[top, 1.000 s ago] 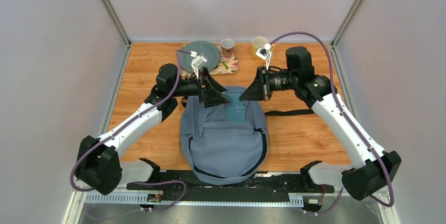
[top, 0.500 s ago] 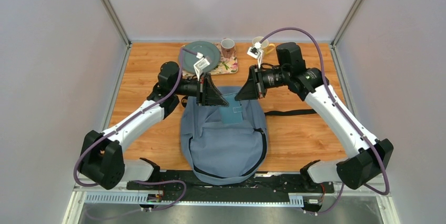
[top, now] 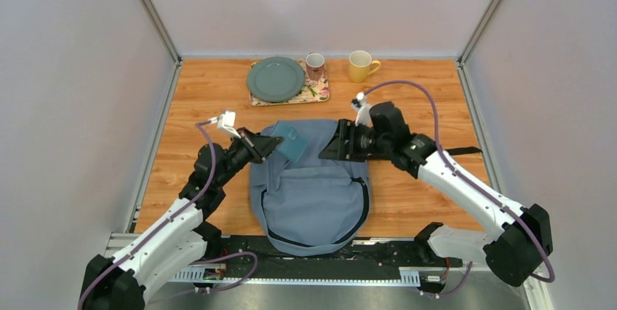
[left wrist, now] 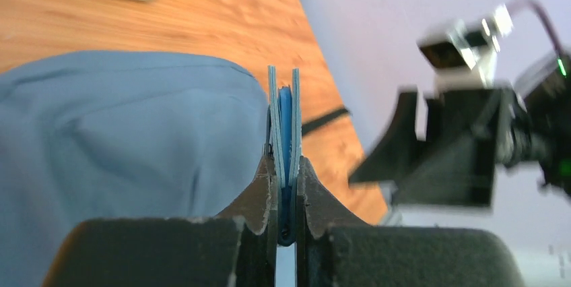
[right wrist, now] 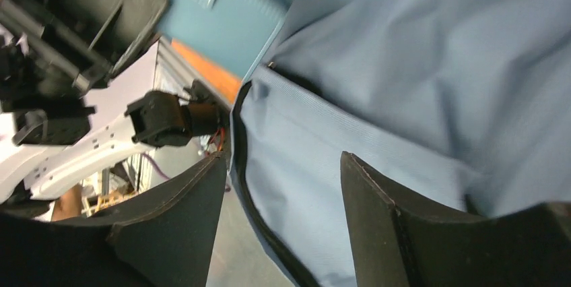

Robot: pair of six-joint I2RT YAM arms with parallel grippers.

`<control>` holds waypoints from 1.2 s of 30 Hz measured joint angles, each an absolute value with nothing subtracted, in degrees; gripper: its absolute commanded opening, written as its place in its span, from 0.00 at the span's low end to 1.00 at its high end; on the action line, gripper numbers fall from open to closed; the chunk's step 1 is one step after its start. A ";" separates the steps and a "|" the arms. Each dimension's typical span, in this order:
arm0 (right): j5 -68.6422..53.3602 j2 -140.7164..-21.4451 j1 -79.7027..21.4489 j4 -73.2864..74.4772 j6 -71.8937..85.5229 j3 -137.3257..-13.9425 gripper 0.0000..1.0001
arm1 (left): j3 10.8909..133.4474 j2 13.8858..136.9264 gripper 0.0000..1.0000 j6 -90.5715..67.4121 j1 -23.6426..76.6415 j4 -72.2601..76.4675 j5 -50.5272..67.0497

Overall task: Pack the student bag
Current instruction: Pick up the personal item from the center of the board.

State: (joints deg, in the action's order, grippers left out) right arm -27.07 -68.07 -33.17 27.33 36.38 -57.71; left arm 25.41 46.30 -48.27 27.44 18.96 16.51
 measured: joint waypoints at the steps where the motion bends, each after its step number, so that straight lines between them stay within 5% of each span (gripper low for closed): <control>1: -25.89 -67.31 -35.75 25.21 38.50 -55.59 0.66 | 22.28 44.14 0.00 -51.20 27.44 20.67 13.02; 7: -22.52 -66.70 -46.35 9.23 49.65 -47.40 0.67 | 17.15 40.40 0.00 -62.89 27.44 24.23 2.28; 23: -22.76 -74.85 -46.28 -16.86 60.25 -46.94 0.64 | 16.10 38.44 0.00 -73.32 27.44 35.86 4.60; 28: -26.48 -78.48 -43.83 -26.92 64.84 -46.65 0.43 | 15.64 38.46 0.00 -74.43 27.44 37.80 6.11; 31: -28.21 -80.09 -42.63 -32.36 67.40 -46.06 0.21 | 15.25 38.50 0.00 -74.85 27.44 38.50 6.55; 32: -28.62 -80.29 -42.41 -33.58 67.99 -45.71 0.03 | 15.18 38.50 0.00 -74.94 27.44 38.74 6.59; 33: -28.97 -80.36 -42.28 -34.48 68.53 -45.47 0.00 | 15.05 38.48 0.00 -75.00 27.44 38.89 6.59; 34: -29.21 -80.38 -42.24 -35.24 68.77 -45.28 0.00 | 14.92 38.48 0.05 -75.13 27.42 38.96 6.61; 36: -29.52 -80.16 -42.17 -35.55 68.86 -45.12 0.00 | 14.70 38.44 0.44 -75.42 27.40 38.94 6.57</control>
State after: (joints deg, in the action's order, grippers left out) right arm -29.52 -80.16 -42.17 -35.55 68.86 -45.12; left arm 14.70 38.44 -75.42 27.40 38.94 6.57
